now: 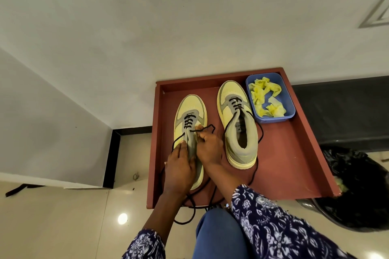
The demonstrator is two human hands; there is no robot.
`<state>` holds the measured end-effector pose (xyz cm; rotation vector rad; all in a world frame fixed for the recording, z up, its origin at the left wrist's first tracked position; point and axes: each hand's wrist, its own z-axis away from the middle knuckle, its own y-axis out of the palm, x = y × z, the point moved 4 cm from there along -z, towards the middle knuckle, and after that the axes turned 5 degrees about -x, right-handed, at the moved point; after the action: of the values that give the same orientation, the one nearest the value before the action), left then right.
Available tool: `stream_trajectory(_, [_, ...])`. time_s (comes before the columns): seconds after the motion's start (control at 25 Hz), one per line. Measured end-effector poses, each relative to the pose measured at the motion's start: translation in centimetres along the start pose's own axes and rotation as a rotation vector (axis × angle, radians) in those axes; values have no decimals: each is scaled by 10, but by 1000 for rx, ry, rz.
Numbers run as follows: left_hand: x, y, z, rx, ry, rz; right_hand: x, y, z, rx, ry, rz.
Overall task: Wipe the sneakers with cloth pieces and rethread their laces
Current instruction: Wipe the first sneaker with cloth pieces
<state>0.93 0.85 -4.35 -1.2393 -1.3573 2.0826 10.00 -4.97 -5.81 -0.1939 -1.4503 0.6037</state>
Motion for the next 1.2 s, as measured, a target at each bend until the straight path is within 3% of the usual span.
stream_trajectory(0.44, [1,2,0,-24,19,6,10,2,-19,39,-64,63])
stream_trajectory(0.96, [0,-1,3,-41,-31,66,-28,1,65,2,-166,-59])
stream_trajectory(1.2, [1,-3,8,-67,-94,94,-41,3,91,-34,-5,-106])
